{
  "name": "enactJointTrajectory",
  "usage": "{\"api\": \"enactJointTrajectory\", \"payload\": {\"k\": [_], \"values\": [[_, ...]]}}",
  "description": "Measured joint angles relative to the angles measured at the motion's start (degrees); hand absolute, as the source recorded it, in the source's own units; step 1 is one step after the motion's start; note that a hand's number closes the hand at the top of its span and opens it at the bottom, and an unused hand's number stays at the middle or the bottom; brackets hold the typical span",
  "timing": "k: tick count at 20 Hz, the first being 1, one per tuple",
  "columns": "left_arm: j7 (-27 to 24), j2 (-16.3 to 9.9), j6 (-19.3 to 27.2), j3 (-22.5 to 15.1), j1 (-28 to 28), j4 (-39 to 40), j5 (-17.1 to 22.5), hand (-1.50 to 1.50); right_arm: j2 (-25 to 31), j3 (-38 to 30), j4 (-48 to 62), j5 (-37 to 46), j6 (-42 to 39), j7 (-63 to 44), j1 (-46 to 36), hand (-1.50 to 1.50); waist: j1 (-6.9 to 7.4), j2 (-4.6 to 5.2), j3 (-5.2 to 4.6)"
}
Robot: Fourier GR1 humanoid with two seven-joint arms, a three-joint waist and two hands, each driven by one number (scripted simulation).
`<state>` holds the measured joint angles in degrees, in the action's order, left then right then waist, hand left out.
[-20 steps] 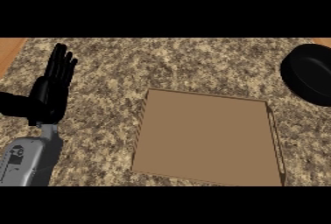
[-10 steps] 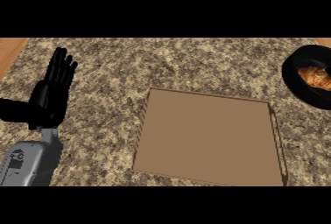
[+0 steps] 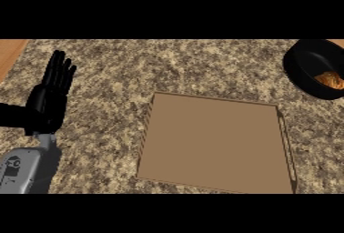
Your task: Pick the croissant from the tray and place it in the pot
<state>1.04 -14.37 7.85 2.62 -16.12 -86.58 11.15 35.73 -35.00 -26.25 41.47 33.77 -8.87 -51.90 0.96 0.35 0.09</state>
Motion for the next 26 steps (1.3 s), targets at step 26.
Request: {"api": "enactJointTrajectory", "payload": {"k": [26], "values": [[2.64,1.03,-0.15,1.72,0.82,-2.97,-1.91,0.00,2.47,-17.17,-30.43,-32.27,-10.56,13.70,32.71,-1.50,-1.49,-0.49,-0.11]]}}
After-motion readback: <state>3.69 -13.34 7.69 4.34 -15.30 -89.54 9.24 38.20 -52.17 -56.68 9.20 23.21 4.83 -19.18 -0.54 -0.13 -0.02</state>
